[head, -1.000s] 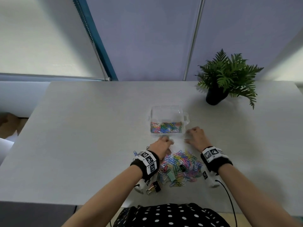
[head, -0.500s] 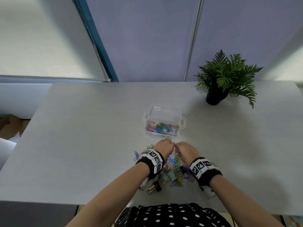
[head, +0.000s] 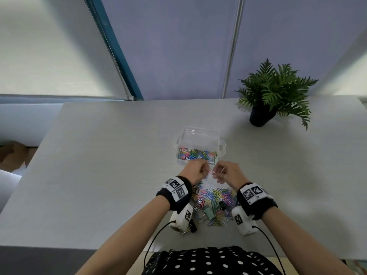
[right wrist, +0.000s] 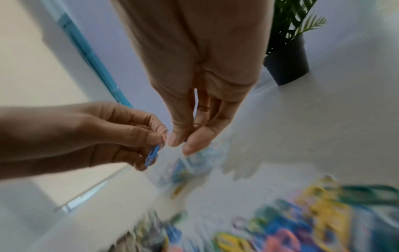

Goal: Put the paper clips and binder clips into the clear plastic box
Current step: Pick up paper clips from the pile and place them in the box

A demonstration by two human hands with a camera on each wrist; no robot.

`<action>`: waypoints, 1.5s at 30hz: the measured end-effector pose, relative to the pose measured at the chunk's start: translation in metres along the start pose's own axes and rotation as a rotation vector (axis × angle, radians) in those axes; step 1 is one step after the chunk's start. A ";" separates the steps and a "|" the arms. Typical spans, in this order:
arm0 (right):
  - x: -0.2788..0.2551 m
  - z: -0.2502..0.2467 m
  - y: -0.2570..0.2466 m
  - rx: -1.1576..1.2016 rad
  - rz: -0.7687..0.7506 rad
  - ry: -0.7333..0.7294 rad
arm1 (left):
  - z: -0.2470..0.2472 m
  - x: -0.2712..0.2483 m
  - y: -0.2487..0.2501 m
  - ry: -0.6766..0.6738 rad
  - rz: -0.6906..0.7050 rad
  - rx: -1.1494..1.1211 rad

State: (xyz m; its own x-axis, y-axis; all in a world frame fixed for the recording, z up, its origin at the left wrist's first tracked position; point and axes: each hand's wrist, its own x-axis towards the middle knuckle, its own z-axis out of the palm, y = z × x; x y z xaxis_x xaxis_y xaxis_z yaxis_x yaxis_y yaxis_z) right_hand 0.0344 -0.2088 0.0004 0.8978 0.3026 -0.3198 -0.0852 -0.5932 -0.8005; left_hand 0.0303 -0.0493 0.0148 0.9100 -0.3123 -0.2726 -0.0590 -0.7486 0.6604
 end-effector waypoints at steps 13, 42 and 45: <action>0.056 -0.007 -0.031 -0.052 -0.100 0.208 | -0.052 0.037 -0.022 0.108 -0.132 0.101; -0.045 0.000 0.052 -0.718 -0.091 -0.055 | 0.046 -0.031 -0.023 -0.180 0.277 0.582; -0.042 0.004 0.050 -0.729 -0.124 -0.071 | 0.041 -0.034 -0.033 -0.172 0.211 0.578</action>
State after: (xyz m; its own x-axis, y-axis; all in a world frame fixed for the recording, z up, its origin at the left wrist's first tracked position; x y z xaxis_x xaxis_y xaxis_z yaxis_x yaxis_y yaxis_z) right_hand -0.0093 -0.2479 -0.0281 0.8498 0.4325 -0.3012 0.3455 -0.8887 -0.3012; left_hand -0.0156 -0.0378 -0.0262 0.7784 -0.5413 -0.3180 -0.4857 -0.8402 0.2412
